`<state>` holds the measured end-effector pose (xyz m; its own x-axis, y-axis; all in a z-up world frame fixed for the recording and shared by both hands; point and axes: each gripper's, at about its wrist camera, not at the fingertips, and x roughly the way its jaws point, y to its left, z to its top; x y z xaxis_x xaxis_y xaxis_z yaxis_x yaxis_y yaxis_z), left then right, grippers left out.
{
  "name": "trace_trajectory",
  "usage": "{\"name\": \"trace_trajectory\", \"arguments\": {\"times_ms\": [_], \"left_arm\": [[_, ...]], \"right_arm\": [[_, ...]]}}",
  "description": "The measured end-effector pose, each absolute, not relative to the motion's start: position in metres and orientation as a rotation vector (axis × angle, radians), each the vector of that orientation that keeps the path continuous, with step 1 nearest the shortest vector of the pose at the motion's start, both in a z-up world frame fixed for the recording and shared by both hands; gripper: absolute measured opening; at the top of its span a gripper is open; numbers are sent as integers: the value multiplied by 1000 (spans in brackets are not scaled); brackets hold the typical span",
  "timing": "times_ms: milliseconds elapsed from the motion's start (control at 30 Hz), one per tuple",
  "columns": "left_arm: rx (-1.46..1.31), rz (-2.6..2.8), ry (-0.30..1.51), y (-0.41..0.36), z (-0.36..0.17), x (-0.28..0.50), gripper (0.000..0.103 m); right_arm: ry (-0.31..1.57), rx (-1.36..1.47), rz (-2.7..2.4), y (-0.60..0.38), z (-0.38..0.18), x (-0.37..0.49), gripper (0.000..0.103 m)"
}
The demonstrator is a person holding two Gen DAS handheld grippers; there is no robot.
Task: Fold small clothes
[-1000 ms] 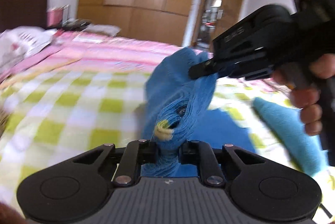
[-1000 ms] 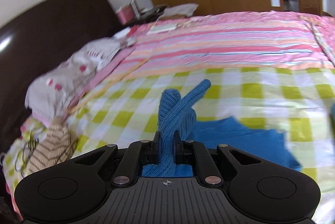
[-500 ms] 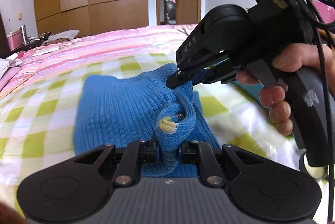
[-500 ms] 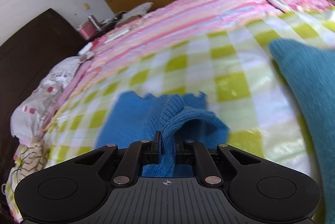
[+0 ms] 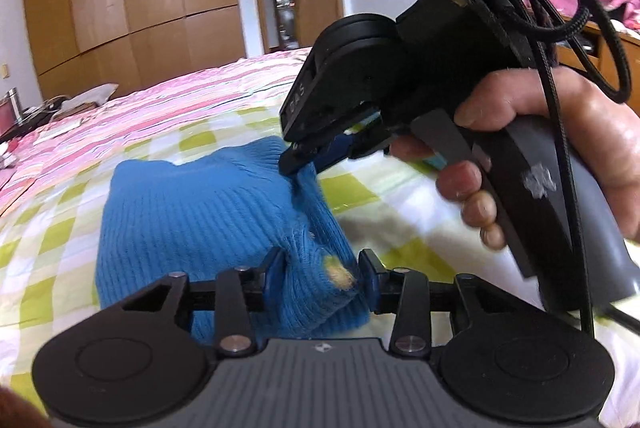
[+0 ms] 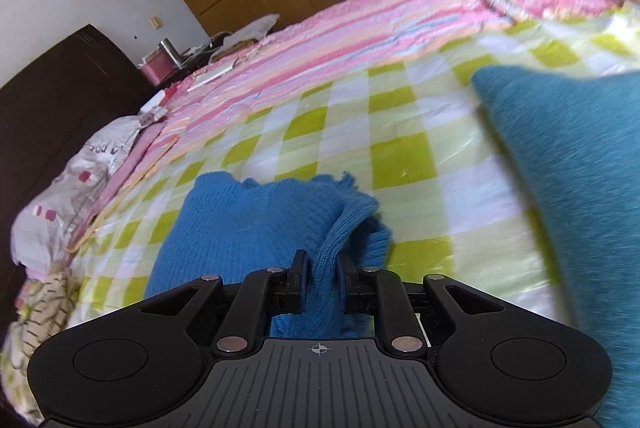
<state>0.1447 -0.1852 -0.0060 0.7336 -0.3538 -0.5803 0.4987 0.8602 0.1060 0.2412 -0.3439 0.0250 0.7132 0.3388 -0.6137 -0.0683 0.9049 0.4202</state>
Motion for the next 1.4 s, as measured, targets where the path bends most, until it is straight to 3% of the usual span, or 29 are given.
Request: {"name": "trace_trajectory", "arguments": {"times_ms": [267, 533, 567, 667, 900, 1067, 1233, 1300, 1400], "left_arm": [[201, -473, 566, -154, 15, 114, 45], [169, -305, 581, -121, 24, 125, 45], [150, -284, 584, -117, 25, 128, 45], [149, -223, 570, -113, 27, 136, 46], [129, -189, 566, -113, 24, 155, 47], [153, -176, 707, -119, -10, 175, 47], [121, -202, 684, -111, -2, 169, 47], [102, -207, 665, -106, 6, 169, 48], [52, -223, 660, -99, 12, 175, 51]], "right_arm": [[637, 338, 300, -338, 50, 191, 17], [777, 338, 395, -309, 24, 186, 21], [793, 353, 405, -309, 19, 185, 21], [808, 328, 385, -312, 13, 182, 7], [767, 373, 335, -345, 21, 180, 6], [812, 314, 263, -344, 1, 187, 7], [739, 302, 278, -342, 20, 178, 21], [695, 305, 265, -343, 26, 177, 42], [662, 268, 234, -340, 25, 180, 54]]}}
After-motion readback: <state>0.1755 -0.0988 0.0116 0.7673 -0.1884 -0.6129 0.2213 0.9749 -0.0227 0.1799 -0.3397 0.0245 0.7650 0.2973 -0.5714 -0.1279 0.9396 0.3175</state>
